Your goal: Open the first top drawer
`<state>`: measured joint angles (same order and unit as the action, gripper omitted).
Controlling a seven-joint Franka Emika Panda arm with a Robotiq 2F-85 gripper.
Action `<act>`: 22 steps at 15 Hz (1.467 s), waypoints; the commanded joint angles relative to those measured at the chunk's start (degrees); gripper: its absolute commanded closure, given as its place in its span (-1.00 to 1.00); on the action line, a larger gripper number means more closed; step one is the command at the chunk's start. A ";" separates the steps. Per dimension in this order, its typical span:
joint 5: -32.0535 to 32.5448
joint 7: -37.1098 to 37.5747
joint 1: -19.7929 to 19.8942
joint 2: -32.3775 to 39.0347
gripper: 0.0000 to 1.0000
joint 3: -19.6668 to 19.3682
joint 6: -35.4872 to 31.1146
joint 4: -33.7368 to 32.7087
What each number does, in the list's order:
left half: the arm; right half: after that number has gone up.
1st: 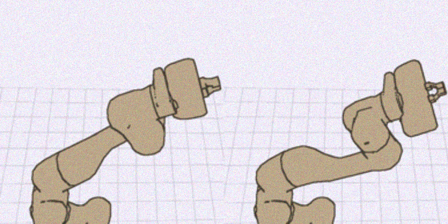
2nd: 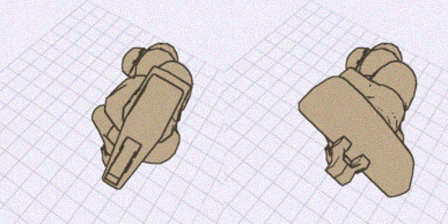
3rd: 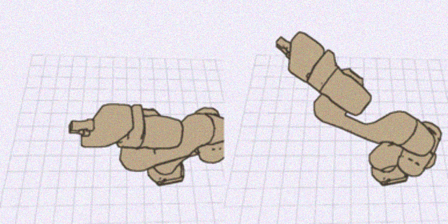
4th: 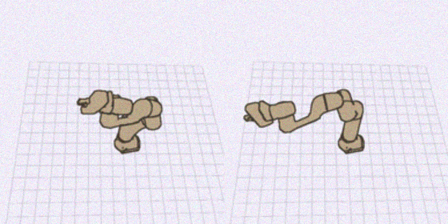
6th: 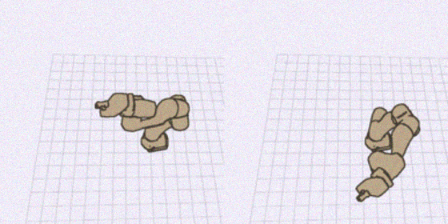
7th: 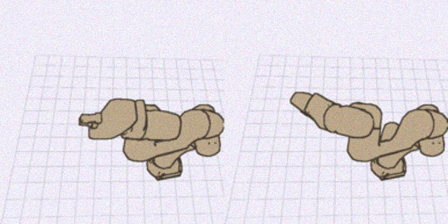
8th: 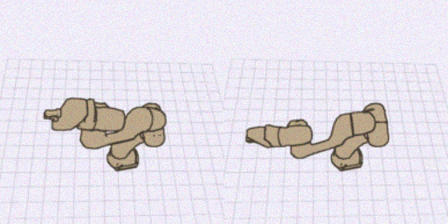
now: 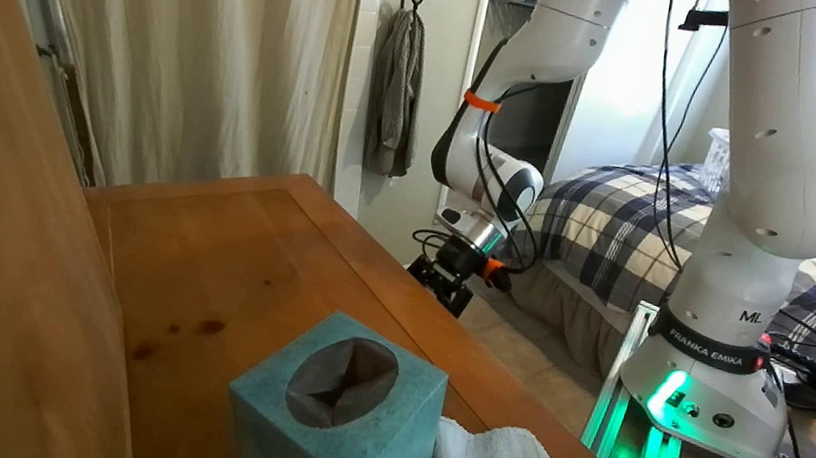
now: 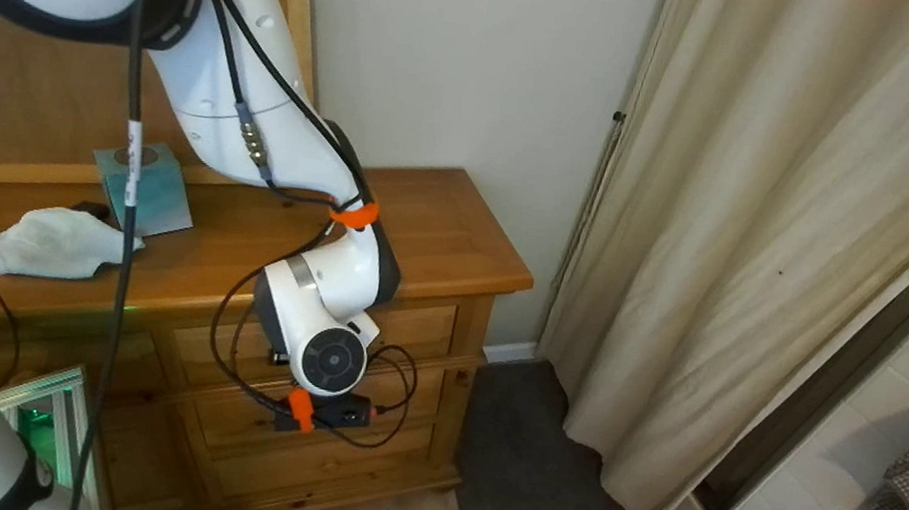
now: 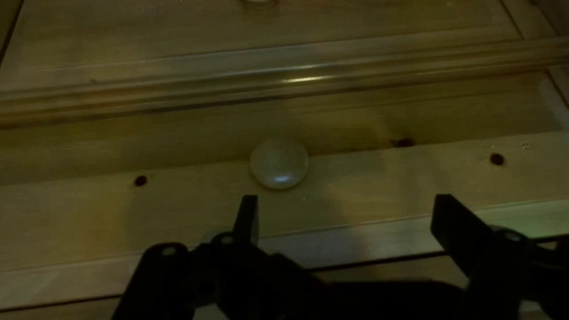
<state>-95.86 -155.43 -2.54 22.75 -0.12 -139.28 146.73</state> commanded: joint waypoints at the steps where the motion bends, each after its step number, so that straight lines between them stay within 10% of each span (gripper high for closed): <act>1: 0.06 0.17 -0.85 1.14 -1.00 -0.95 0.31 -0.66; 22: -4.01 -2.44 -1.63 6.15 -1.00 -0.20 2.08 -2.28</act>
<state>-96.87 -155.44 -3.01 26.80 -0.31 -138.14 145.64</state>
